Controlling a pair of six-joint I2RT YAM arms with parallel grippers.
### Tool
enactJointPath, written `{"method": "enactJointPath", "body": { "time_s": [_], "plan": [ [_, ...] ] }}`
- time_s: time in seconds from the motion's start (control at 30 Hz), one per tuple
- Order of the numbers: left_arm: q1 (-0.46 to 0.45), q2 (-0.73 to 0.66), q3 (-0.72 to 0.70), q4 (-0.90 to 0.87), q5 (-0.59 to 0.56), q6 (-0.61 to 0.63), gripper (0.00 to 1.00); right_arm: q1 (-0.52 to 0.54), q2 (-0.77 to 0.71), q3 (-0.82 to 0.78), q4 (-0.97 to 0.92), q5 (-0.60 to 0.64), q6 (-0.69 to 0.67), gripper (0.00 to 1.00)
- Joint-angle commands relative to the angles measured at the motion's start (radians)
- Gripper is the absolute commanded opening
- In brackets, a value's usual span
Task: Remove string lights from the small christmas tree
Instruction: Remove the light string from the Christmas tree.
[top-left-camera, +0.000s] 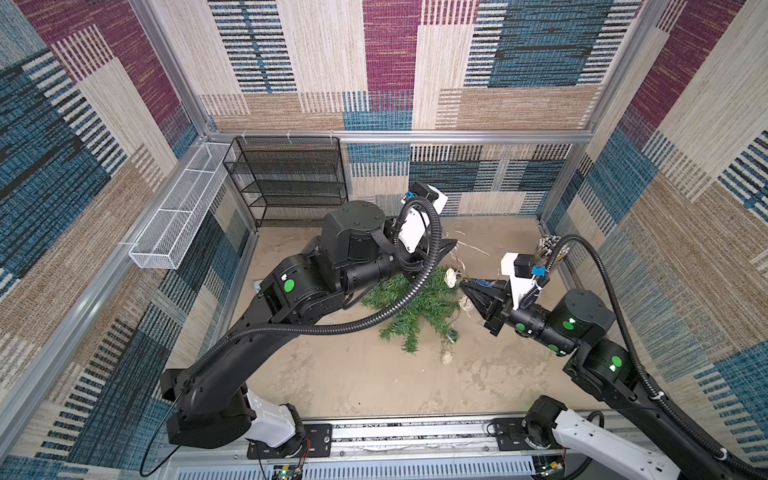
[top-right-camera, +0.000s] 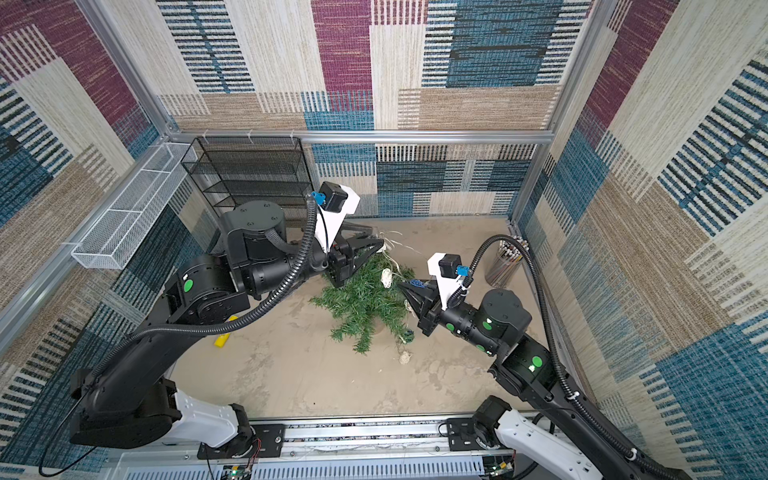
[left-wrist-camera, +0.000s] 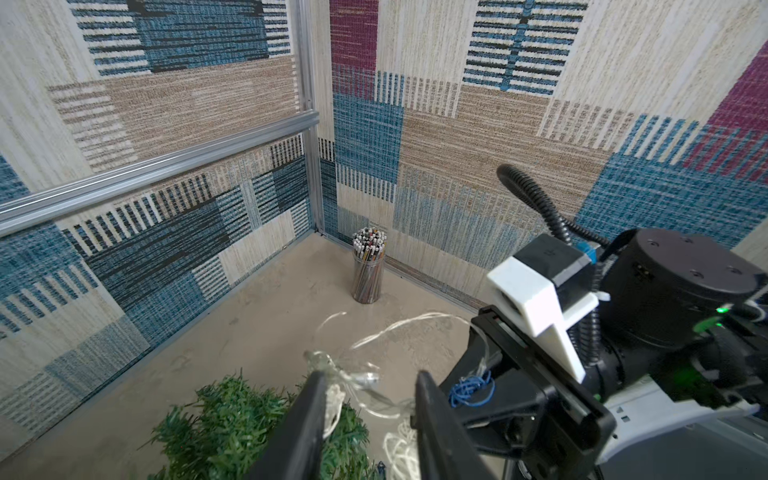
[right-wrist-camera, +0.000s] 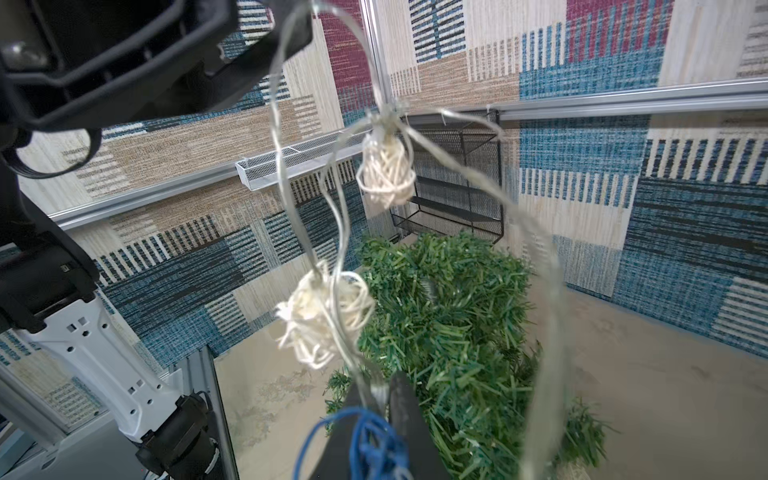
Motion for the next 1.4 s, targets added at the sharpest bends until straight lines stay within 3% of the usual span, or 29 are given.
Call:
{"method": "enactJointPath", "body": {
  "time_s": [0.0,0.1,0.27,0.5,0.73,1.17,1.37],
  "plan": [
    [0.0,-0.033,-0.032,0.024,-0.072,0.026,0.61,-0.034,0.005,0.018,-0.05,0.028,-0.013,0.0],
    [-0.001,-0.068,-0.074,0.035,-0.114,0.026,0.76,-0.086,0.016,0.027,-0.087,0.022,-0.012,0.0],
    [0.002,-0.129,-0.144,0.042,-0.199,0.021,0.84,-0.197,0.031,0.055,-0.126,-0.005,-0.005,0.0],
    [0.028,-0.184,-0.224,0.016,-0.279,0.036,0.86,-0.384,0.088,0.156,-0.144,-0.032,-0.024,0.0],
    [0.096,-0.128,-0.213,-0.061,-0.289,0.053,0.87,-0.546,0.243,0.344,-0.132,-0.085,-0.013,0.0],
    [0.126,-0.098,-0.272,-0.062,-0.275,0.029,0.87,-0.663,0.305,0.352,-0.037,-0.101,-0.03,0.0],
    [0.148,-0.014,-0.195,-0.055,-0.273,0.015,0.87,-0.73,0.333,0.389,-0.061,-0.111,-0.044,0.0]
  ]
}}
